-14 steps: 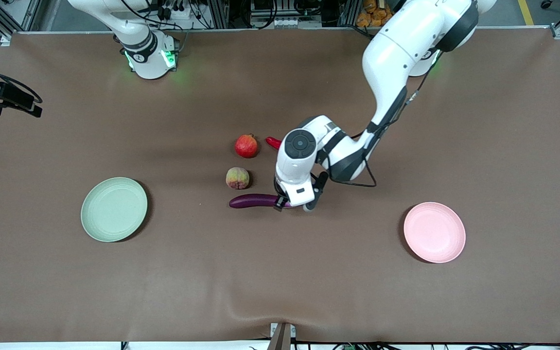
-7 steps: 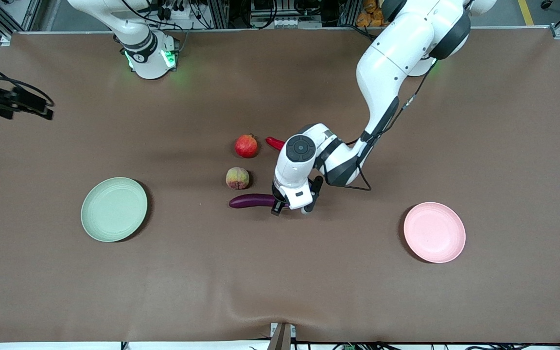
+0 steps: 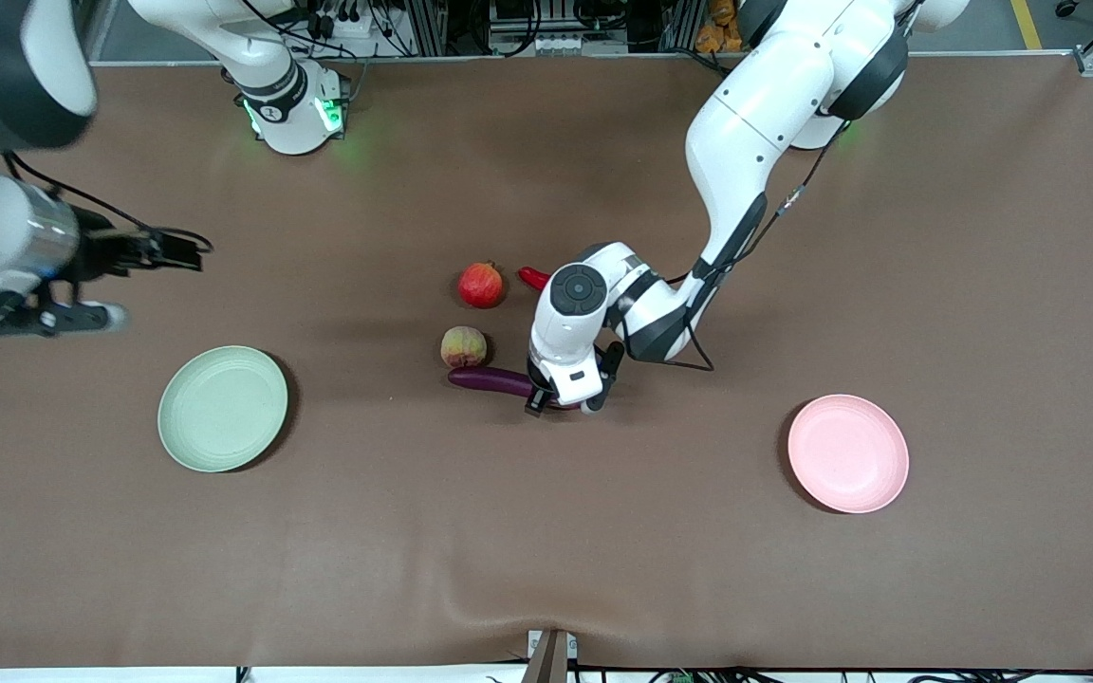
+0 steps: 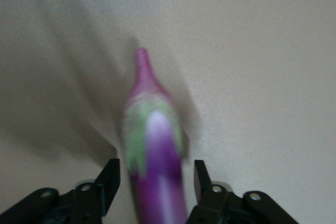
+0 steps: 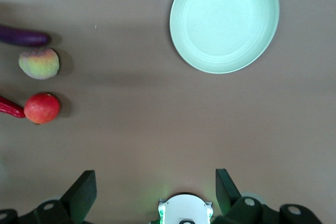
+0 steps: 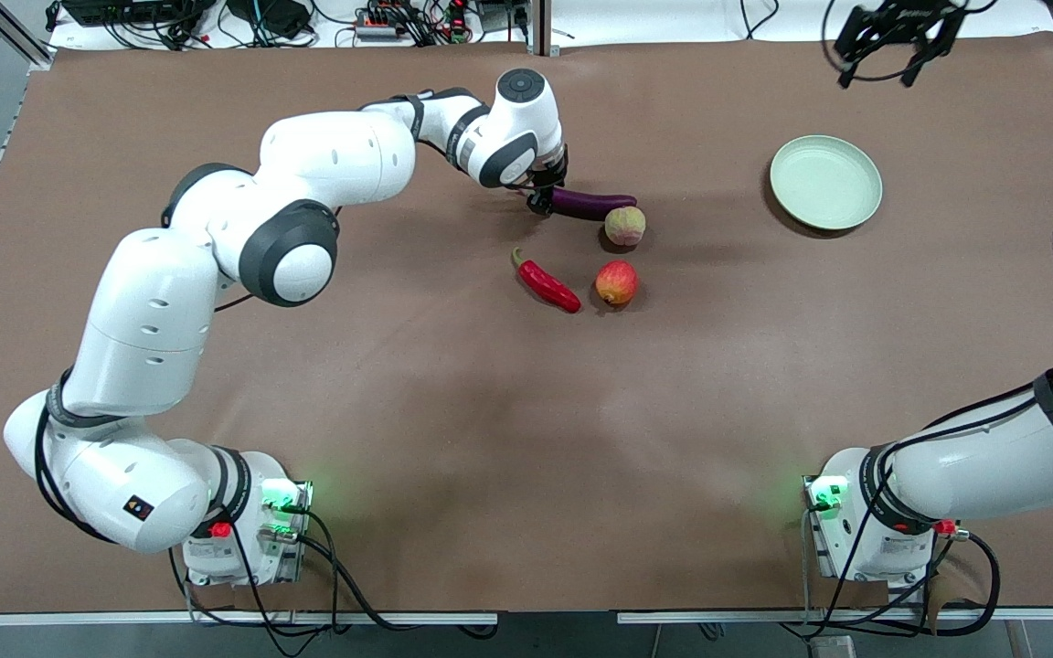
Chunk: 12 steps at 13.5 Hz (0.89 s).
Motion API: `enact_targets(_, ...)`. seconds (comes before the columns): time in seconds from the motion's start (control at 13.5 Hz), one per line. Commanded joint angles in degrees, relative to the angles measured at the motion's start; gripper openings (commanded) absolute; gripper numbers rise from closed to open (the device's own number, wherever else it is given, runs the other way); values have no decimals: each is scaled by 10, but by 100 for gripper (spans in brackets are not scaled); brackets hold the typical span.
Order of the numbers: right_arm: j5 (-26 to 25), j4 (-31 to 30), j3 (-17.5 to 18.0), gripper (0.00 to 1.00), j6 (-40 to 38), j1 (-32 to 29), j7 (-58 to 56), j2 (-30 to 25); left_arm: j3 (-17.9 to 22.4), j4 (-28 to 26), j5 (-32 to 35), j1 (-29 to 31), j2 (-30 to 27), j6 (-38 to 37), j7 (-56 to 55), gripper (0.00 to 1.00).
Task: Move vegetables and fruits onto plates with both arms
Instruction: 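Lift the eggplant with the left gripper while the right gripper reaches the apple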
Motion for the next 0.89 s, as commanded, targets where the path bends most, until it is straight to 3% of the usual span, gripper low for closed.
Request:
enact_targets(0.0, 0, 7, -3, 100, -8, 30, 10, 42, 7, 11, 16, -6, 10, 4, -11, 36)
enact_targets(0.15, 32, 4, -2, 100, -12, 54, 12, 59, 7, 11, 36, -6, 10, 4, 1, 1)
enact_targets(0.52, 70, 1, -2, 100, 60, 119, 149, 94, 14, 11, 54, 37, -55, -26, 20, 0)
enact_targets(0.81, 85, -54, -2, 100, 158, 171, 254, 102, 5, 10, 46, 129, -111, -122, 188, 0)
